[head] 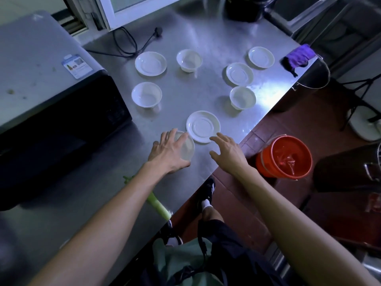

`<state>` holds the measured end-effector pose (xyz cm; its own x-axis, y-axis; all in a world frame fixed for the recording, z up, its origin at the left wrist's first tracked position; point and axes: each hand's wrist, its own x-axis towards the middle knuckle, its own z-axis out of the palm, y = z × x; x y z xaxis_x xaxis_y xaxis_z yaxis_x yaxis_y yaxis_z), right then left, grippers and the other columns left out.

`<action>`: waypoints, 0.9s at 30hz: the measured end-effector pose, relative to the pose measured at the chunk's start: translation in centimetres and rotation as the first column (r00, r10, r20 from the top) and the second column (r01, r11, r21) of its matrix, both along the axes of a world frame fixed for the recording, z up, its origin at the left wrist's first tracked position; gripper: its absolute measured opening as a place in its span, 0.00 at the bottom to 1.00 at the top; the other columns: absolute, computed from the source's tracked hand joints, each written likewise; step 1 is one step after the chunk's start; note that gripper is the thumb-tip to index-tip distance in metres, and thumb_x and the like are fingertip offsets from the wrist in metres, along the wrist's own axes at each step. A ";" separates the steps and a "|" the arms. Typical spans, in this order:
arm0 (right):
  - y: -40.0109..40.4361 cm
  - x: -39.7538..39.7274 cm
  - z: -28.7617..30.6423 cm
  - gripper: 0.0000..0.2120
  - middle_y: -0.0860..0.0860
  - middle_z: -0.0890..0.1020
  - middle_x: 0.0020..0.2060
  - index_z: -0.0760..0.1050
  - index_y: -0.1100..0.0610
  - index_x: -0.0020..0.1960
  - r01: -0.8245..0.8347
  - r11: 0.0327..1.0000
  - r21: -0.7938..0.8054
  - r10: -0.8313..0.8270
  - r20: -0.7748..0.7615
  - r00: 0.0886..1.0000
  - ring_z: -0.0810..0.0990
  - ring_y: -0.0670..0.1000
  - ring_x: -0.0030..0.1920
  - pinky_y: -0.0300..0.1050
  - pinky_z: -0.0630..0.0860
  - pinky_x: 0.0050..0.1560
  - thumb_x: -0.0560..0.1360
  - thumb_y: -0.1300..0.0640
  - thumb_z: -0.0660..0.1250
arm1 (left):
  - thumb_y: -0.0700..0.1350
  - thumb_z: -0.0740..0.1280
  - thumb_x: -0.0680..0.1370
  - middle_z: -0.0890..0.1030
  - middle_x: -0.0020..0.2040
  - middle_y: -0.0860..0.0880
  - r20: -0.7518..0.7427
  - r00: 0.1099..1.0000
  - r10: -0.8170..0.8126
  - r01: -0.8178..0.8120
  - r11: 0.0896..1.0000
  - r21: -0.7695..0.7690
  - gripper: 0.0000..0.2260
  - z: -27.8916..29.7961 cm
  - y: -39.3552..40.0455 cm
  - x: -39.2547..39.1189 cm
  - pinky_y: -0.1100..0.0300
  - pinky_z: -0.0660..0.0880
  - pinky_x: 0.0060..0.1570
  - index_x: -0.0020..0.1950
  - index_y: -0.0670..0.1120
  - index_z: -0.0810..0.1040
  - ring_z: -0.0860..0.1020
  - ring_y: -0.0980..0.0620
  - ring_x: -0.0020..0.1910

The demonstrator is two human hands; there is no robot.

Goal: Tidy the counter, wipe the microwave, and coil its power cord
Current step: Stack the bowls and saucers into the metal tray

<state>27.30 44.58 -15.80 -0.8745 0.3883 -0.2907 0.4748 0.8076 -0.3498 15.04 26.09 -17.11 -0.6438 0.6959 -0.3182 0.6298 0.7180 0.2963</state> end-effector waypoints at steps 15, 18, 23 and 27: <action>20.6 -10.3 -3.1 0.33 0.54 0.55 0.79 0.59 0.47 0.76 -0.036 0.996 0.084 0.031 0.058 0.998 0.52 0.57 0.78 0.58 0.58 0.72 0.75 0.44 0.68 | 0.63 0.69 0.68 0.54 0.78 0.49 -0.010 0.993 0.118 -0.118 0.991 -0.068 0.42 0.7 16.1 -6.7 0.44 0.65 0.67 0.78 0.60 0.54 0.55 0.44 0.75; 23.0 -11.8 -3.9 0.35 0.54 0.54 0.79 0.58 0.47 0.76 -0.074 0.992 0.102 0.064 0.097 0.993 0.51 0.58 0.78 0.58 0.58 0.72 0.74 0.42 0.67 | 0.65 0.68 0.67 0.54 0.77 0.50 -0.019 0.992 0.125 -0.127 0.987 -0.095 0.42 0.0 17.6 -7.2 0.44 0.66 0.66 0.78 0.60 0.54 0.56 0.45 0.75; 24.9 -13.1 -5.2 0.41 0.53 0.50 0.79 0.54 0.46 0.77 -0.133 0.987 0.095 0.118 0.149 0.982 0.48 0.59 0.78 0.60 0.56 0.72 0.70 0.37 0.68 | 0.66 0.68 0.67 0.55 0.77 0.50 -0.017 0.983 0.181 -0.182 0.976 -0.120 0.42 -1.3 19.2 -7.7 0.43 0.67 0.64 0.77 0.61 0.54 0.56 0.45 0.75; 25.4 -13.8 -6.0 0.43 0.54 0.50 0.78 0.54 0.46 0.76 -0.187 0.978 0.094 0.172 0.146 0.974 0.49 0.60 0.78 0.60 0.59 0.70 0.68 0.35 0.69 | 0.67 0.68 0.66 0.54 0.77 0.51 -0.016 0.976 0.215 -0.215 0.967 -0.139 0.43 -2.1 19.8 -7.7 0.43 0.67 0.64 0.77 0.62 0.53 0.56 0.45 0.75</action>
